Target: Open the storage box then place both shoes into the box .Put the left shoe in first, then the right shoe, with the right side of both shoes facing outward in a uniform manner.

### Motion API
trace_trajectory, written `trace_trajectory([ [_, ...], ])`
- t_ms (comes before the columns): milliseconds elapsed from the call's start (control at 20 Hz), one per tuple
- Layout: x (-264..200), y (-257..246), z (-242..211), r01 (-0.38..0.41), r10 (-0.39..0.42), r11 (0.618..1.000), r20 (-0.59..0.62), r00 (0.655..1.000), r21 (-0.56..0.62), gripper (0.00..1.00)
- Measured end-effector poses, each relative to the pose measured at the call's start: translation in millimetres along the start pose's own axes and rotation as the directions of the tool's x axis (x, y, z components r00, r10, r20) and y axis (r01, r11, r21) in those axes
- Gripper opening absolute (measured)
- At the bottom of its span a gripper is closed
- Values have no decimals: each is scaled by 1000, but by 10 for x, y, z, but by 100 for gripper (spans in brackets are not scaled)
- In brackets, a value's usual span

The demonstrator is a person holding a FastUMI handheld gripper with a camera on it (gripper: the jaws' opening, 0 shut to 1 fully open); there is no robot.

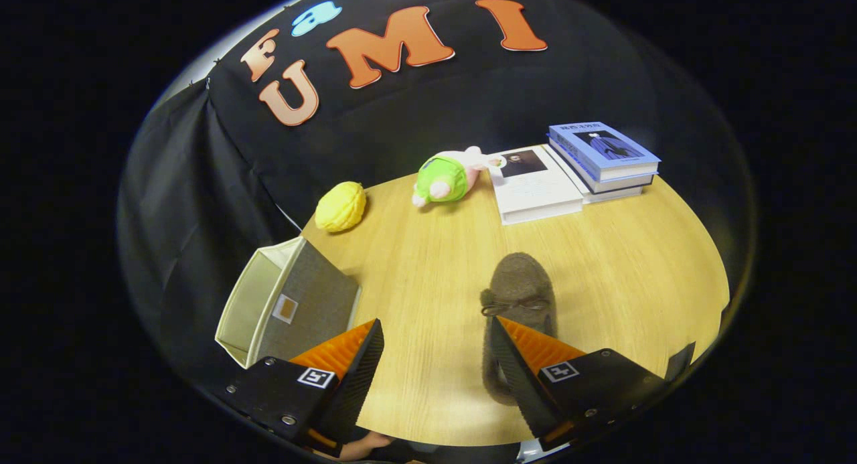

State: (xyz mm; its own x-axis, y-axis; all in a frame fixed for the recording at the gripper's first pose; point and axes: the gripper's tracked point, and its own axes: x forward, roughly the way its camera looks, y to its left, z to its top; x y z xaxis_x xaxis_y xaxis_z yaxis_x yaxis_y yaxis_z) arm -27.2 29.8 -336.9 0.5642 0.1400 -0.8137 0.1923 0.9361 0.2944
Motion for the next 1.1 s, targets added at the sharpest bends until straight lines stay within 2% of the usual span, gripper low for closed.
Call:
trace_trajectory([
  [300,193,-723,-413,148,-154,986,-85,984,-72,96],
  [500,423,-944,-475,169,-170,985,-134,976,-19,90],
  [700,635,-1116,-401,208,-200,976,-113,973,62,75],
  [800,731,-1059,-439,182,-172,979,-110,979,91,68],
  [1100,828,-1189,-417,244,-236,964,-76,969,108,27],
])
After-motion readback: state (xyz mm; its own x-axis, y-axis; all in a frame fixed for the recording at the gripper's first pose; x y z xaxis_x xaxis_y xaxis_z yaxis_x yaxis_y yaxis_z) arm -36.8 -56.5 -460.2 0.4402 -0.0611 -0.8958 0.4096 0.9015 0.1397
